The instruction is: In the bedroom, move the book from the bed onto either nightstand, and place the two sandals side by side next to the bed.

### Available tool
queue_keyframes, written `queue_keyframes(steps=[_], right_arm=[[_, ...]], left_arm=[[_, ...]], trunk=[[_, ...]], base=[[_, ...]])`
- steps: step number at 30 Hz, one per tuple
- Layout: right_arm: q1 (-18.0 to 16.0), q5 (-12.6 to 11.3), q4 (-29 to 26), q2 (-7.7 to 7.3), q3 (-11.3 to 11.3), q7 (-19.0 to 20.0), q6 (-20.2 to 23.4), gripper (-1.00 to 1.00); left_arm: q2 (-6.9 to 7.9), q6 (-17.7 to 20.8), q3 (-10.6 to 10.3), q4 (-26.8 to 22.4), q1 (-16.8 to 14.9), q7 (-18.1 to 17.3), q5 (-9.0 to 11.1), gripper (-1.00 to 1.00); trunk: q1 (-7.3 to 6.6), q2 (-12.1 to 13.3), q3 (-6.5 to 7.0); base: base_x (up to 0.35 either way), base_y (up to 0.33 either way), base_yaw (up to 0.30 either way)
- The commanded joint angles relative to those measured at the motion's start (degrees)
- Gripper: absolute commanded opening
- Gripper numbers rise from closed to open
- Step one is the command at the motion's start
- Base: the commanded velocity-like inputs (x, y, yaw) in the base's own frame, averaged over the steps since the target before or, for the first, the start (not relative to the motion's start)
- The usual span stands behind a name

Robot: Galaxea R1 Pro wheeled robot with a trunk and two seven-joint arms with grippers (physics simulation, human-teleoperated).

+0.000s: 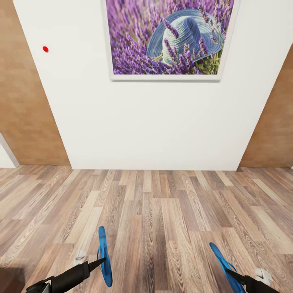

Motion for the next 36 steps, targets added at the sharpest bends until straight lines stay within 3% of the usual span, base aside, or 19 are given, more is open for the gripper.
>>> queue_keyframes(steps=[1,12,25,36], right_arm=[[0.0,-0.4,0.0,0.0,-0.1,0.1,0.6,-1.0],[0.0,-0.4,0.0,0.0,0.0,0.1,0.6,-1.0],[0.0,-0.4,0.0,0.0,-0.1,0.1,0.6,-1.0],[0.0,-0.4,0.0,0.0,-0.1,0.3,0.6,-1.0]], left_arm=[[0.0,0.6,0.2,0.0,0.0,-0.2,0.1,-1.0],[-0.03,0.6,0.2,0.0,0.0,-0.2,0.0,-1.0],[-0.04,0.6,0.2,0.0,0.0,-0.2,0.0,-1.0],[-0.03,0.6,0.2,0.0,0.0,-0.2,0.1,-1.0]], trunk=[[-0.01,0.0,0.04],[-0.01,0.0,0.99],[-0.01,0.0,1.13],[-0.01,0.0,1.2]], base=[[0.0,0.0,0.0],[0.0,0.0,0.0],[0.002,0.0,0.0],[0.28,0.0,0.0]])
